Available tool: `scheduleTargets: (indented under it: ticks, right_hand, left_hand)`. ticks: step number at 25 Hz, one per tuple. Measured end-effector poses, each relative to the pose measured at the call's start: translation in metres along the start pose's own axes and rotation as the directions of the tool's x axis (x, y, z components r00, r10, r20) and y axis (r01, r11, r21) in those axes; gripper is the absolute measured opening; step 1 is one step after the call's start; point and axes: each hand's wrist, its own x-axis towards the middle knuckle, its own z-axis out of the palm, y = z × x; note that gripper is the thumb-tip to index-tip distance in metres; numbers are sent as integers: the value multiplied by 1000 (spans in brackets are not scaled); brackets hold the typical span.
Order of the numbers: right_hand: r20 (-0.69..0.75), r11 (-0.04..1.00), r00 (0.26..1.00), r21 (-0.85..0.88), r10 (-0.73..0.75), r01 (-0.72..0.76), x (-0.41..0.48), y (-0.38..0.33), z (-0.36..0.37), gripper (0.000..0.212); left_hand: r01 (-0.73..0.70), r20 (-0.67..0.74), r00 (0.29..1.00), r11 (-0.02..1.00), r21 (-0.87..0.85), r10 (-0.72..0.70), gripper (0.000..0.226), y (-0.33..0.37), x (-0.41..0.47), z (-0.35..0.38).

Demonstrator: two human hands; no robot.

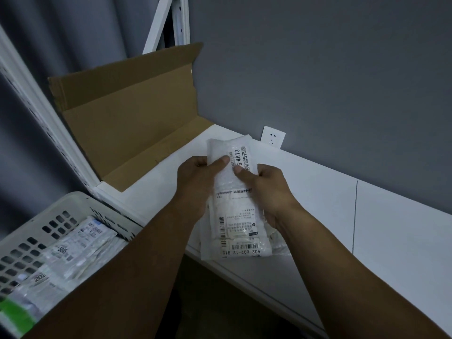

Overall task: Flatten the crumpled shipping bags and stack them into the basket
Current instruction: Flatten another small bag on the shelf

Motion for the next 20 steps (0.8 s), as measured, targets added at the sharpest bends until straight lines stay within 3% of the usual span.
scheduleTargets:
  ticks: [3,8,12,15,18,20]
  right_hand:
    - [3,998,1000,66,-14,14,0,1,0,23]
    - [66,999,997,5,33,-33,3,3,-2,25]
    - [242,966,944,-182,222,-181,-3,2,-11,27]
    - [131,940,963,-280,237,-193,2,4,-21,33]
    - [-55,981,984,-86,168,-172,11,5,-30,31]
    - [-35,972,979,132,201,-195,14,9,-29,33]
  left_hand:
    - [2,-27,1000,999,-41,-3,32,-2,3,1]
    - [45,47,998,994,-95,-41,35,-1,11,-3]
    - [22,-135,989,957,-290,-64,28,0,19,-11]
    - [-37,-231,969,879,-475,-84,35,-4,26,-24]
    - [-98,-264,961,797,-596,-80,40,-7,29,-36]
    - [-102,-261,961,759,-643,-92,40,-7,32,-43]
